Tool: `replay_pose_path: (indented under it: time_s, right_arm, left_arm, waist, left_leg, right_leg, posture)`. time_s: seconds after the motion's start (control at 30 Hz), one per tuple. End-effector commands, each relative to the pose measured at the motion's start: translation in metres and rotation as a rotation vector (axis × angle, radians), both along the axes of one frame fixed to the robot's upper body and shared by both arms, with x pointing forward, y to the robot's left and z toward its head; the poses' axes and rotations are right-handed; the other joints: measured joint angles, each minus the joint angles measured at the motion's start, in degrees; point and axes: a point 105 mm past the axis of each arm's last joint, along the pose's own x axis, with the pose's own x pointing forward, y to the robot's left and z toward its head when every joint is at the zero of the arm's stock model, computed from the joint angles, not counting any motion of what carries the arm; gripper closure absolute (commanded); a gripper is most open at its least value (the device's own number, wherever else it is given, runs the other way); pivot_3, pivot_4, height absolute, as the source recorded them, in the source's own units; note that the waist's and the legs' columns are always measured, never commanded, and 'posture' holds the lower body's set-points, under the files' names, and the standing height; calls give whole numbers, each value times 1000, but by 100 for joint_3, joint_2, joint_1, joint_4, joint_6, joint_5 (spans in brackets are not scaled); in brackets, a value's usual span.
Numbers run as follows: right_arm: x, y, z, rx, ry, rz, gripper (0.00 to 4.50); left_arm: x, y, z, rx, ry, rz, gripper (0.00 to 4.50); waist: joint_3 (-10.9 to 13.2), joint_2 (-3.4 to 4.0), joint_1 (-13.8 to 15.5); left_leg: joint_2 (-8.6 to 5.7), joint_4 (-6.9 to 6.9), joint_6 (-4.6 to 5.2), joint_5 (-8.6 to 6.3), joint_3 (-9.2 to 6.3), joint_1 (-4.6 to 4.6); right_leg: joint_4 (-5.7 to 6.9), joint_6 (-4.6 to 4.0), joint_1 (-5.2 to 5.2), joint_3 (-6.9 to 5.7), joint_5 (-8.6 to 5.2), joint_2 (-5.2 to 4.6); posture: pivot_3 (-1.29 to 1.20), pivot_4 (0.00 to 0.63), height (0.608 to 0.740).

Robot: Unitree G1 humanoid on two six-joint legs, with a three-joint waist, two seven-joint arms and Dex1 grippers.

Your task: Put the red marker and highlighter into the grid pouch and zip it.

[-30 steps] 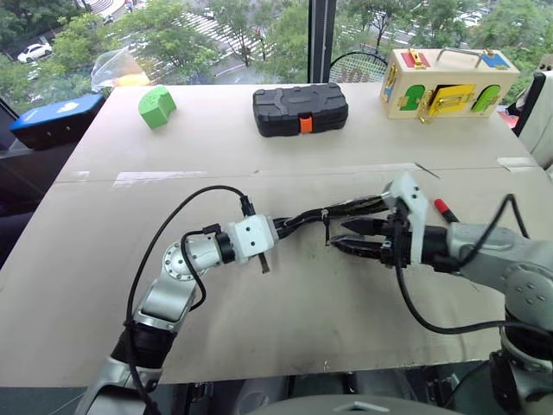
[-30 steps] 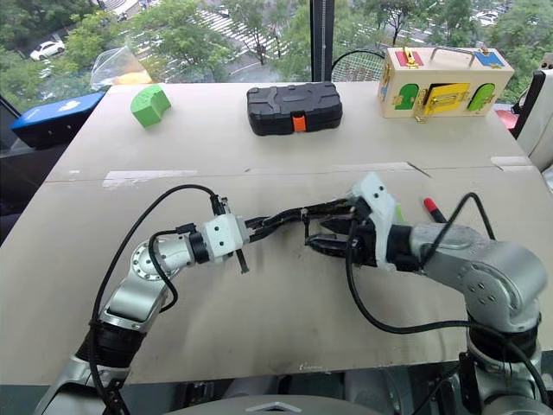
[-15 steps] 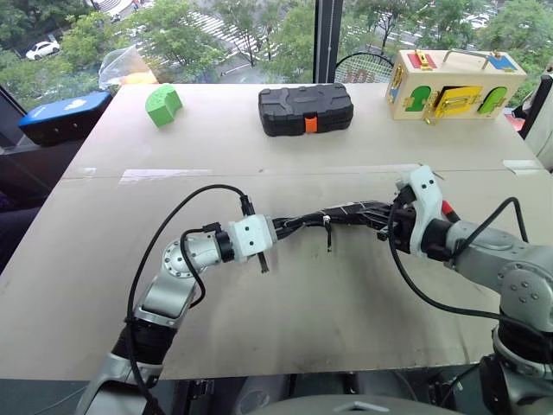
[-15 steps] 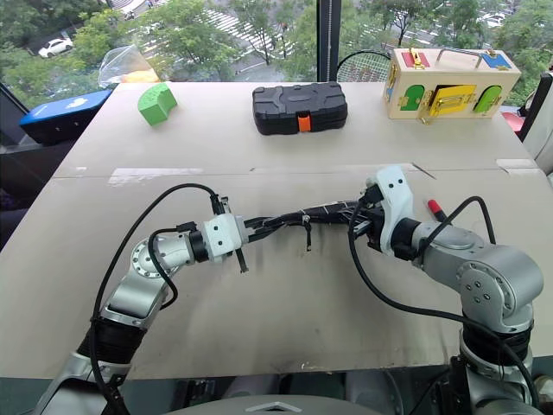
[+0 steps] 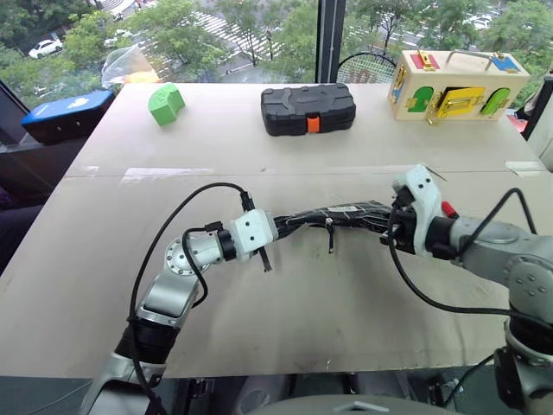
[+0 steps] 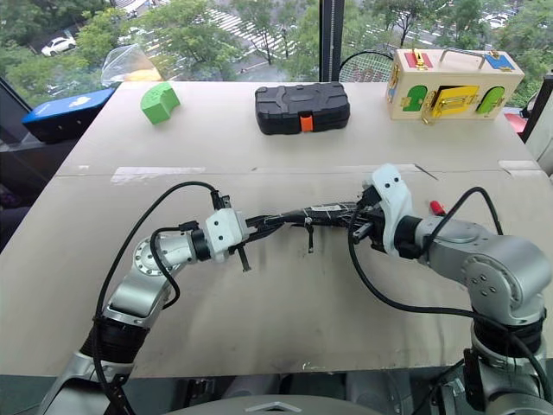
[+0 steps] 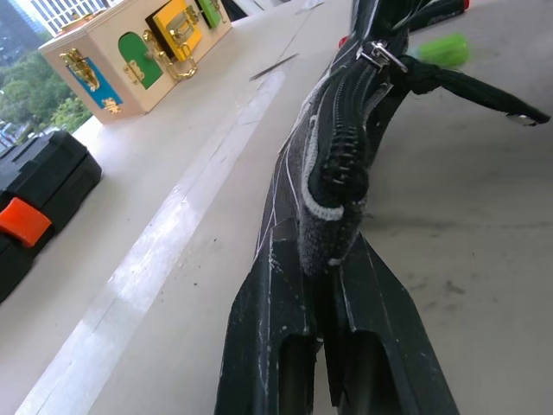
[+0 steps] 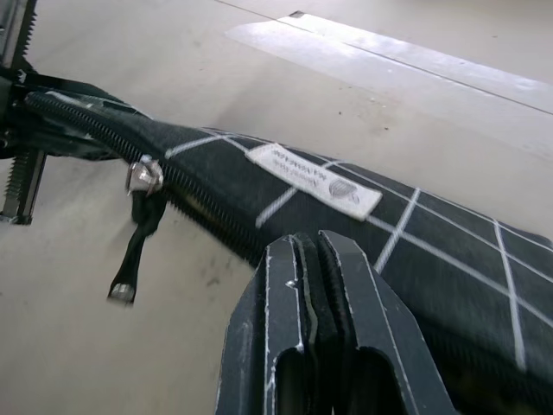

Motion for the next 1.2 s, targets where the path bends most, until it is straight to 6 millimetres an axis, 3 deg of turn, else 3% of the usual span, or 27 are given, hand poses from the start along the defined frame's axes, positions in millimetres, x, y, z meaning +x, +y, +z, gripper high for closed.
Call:
replay_pose_path:
  time_s: [0.03,0.23,0.37,0.57,0.87,1.07,1.13,1.2]
  right_arm:
    - [-4,-4,7,6,-28,-4,4453]
    - [-3,-13,6,19,-13,-48,4453]
    - [-11,-16,15,78,-4,-21,4453]
    - [-18,-18,12,92,35,-9,4453]
    - [-4,-20,3,88,68,-84,4453]
    - [16,-10,-6,96,98,-123,4453]
    - [24,-1,-2,79,46,-113,4453]
    - [25,16,-1,-69,-78,-21,4453]
  left_arm:
    - [-3,-2,16,-28,-62,-10,4500]
    - [-5,-2,17,-30,-63,-12,4500]
    - [-5,-1,17,-29,-64,-8,4500]
    - [-6,-2,17,-28,-64,-13,4500]
    - [-9,-6,17,-20,-69,-40,4500]
    - [-14,-13,14,-7,-70,-88,4500]
    - [-16,-15,13,-9,-63,-99,4500]
    - [-16,-17,13,-16,-49,-102,4500]
  waist:
    - [0,0,-2]
    - [0,1,2]
    - [0,1,7]
    - [1,1,4]
    - [0,0,0]
    - [0,3,-8]
    - [0,3,-6]
    - [5,11,-10]
  left_leg:
    - [0,0,0,0,1,0]
    - [0,2,0,0,2,1]
    - [0,3,0,0,1,0]
    - [1,3,0,0,2,0]
    - [1,5,0,0,3,0]
    - [0,6,0,0,5,1]
    - [0,6,0,0,5,1]
    - [-1,7,0,0,5,0]
  right_leg:
    - [2,0,0,0,0,1]
    - [4,-1,0,1,0,1]
    - [2,-1,0,0,1,1]
    - [2,-1,1,1,1,1]
    - [4,-1,1,1,1,1]
    - [8,-2,0,3,1,1]
    - [8,-2,-1,3,1,1]
    - [7,-2,-1,2,1,1]
  posture:
    - [0,150,740]
    - [0,150,740]
    - [0,150,740]
    - [0,150,740]
    - [0,150,740]
    - [0,150,740]
    - [0,150,740]
    - [0,150,740]
